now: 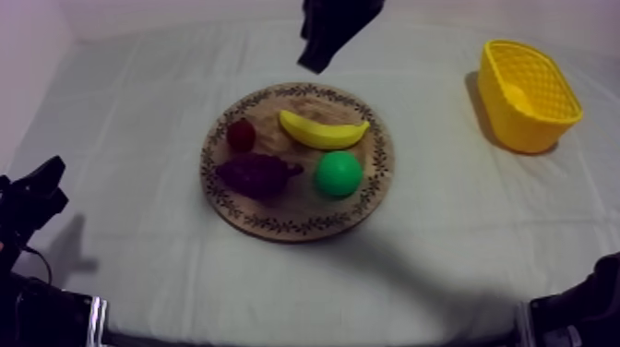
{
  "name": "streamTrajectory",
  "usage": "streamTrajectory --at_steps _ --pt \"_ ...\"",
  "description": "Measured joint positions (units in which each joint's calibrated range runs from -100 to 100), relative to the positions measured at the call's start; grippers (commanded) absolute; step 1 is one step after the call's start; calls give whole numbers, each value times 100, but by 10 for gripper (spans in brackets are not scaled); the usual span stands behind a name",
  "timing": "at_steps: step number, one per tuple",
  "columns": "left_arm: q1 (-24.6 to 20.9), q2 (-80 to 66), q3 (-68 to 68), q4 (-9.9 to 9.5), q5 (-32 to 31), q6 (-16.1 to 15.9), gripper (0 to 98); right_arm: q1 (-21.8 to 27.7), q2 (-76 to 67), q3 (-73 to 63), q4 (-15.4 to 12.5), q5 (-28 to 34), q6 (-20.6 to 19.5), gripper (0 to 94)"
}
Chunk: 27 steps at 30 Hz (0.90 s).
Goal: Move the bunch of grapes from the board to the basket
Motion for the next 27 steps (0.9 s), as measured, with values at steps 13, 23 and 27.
streamTrajectory --at_steps 13,23,27 --pt "0 0 0 0 0 0 1 -369 1151 -639 -74 389 -87 168" --pt "0 0 0 0 0 0 1 -405 1497 -952 53 533 -135 531" --pt "0 0 0 0 0 0 1 -405 1524 -965 70 588 -67 628"
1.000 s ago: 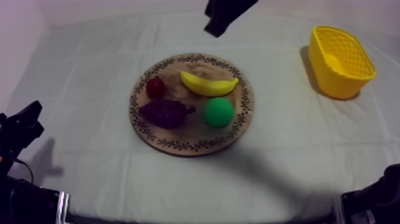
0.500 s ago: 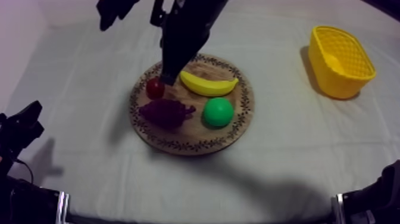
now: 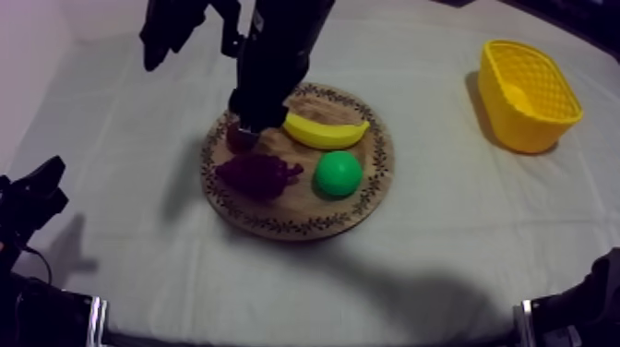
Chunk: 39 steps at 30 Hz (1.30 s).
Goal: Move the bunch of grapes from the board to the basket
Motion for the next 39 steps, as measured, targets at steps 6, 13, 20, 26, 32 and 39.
streamTrajectory --at_steps 6,13,20,26,32,39 --pt "0 0 0 0 0 0 1 36 71 1 -81 11 214 691" --pt "0 0 0 0 0 0 1 111 324 109 -221 -205 491 703" --pt "0 0 0 0 0 0 1 98 793 28 -241 -372 607 694" --pt "0 0 0 0 0 0 1 19 1306 -218 -226 -359 635 685" --pt "0 0 0 0 0 0 1 4 1782 -438 -195 -319 646 676" --pt "0 0 0 0 0 0 1 60 2285 -731 -182 -332 672 660"
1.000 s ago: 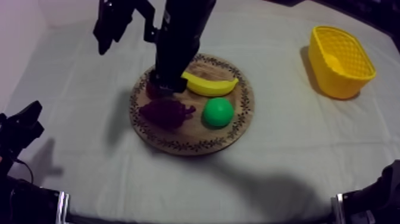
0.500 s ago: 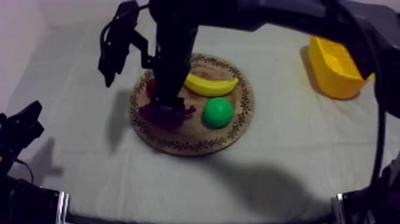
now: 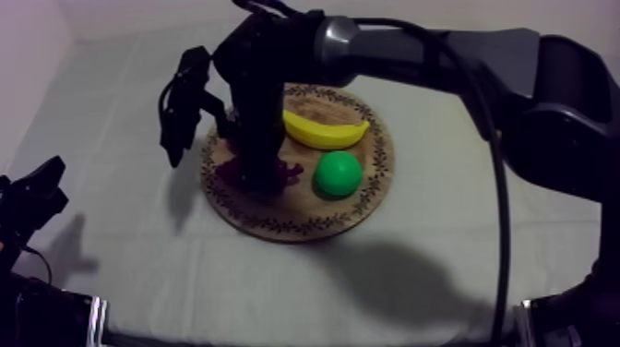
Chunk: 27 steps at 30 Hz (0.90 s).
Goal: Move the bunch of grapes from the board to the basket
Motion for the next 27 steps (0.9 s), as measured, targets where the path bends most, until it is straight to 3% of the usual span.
streamTrajectory --at_steps 7,18,27 --pt "0 0 0 0 0 0 1 41 362 -146 -11 -59 49 613" --pt "0 0 0 0 0 0 1 76 568 -188 -148 -188 282 409" --pt "0 0 0 0 0 0 1 177 -21 174 -143 -169 303 384"
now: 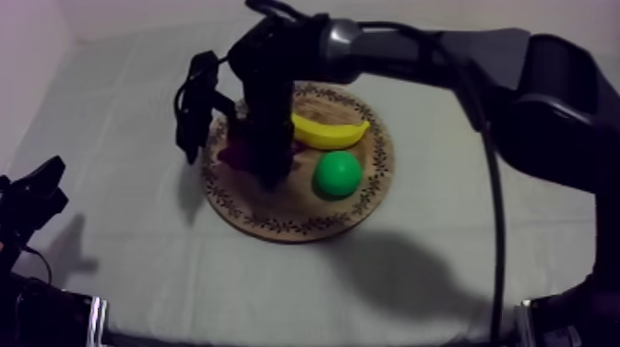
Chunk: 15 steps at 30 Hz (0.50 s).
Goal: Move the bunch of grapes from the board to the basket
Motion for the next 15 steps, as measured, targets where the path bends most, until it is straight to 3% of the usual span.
streamTrajectory --at_steps 6,15 --pt "0 0 0 0 0 0 1 143 -861 419 182 -5 -68 390" --pt "0 0 0 0 0 0 1 679 -2329 1013 564 -412 -471 397"
